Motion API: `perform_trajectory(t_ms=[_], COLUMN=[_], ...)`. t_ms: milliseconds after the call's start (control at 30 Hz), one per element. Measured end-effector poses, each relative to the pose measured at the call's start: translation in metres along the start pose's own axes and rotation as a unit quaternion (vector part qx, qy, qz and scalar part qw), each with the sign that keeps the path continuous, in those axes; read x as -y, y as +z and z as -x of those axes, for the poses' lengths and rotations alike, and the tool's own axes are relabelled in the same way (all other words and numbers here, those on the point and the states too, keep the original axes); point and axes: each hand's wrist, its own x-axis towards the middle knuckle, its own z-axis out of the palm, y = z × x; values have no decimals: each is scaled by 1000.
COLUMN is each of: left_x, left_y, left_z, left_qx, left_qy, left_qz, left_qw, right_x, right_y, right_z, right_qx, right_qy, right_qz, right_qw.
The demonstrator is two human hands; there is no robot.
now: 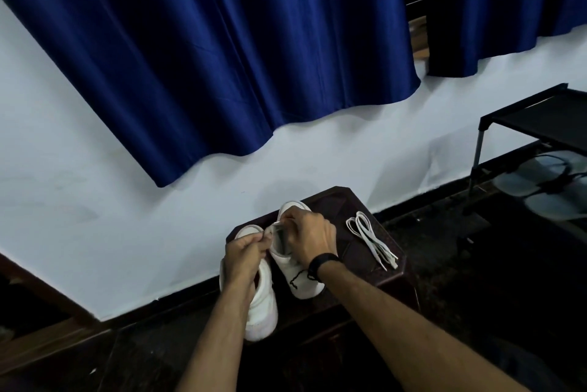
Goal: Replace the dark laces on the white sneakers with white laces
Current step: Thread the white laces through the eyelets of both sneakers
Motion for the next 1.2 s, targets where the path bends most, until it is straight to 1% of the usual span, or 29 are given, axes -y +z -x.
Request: perform_trajectory(t_ms=[100, 300, 600, 767, 933, 1000, 1067, 1133, 1200], left_x=[1, 4, 2, 1, 10, 7, -3, -14, -24], left_y=[0, -1, 2, 3, 3, 4, 6, 8, 8], left_z=[-1, -2, 5, 5, -4, -2, 7, 19, 22], left_qx=[-8, -1, 16, 15, 13, -19, -84, -157, -174], left_qy=[-7, -9, 35, 42, 66, 81, 98, 117, 109], left_qz=[24, 36, -14, -12, -74, -118, -145, -148, -128], left_qw=[1000, 999, 999, 999, 995, 990, 981, 969, 970], right_x=[-2, -2, 0, 3, -1, -1, 1, 3, 4], right_y=[0, 2, 1, 3, 8, 11, 11, 9, 5], right_z=[0, -1, 2, 4, 3, 2, 1, 0, 0], right_qx=[13, 41, 44, 19, 35, 33, 35, 51, 69], right_qy=[-25, -55, -74, -75, -75, -77, -76, -84, -87], right_qz=[26, 75, 98, 106, 128, 142, 165, 185, 199], right_qw=[999, 995, 991, 991, 988, 986, 983, 978, 974])
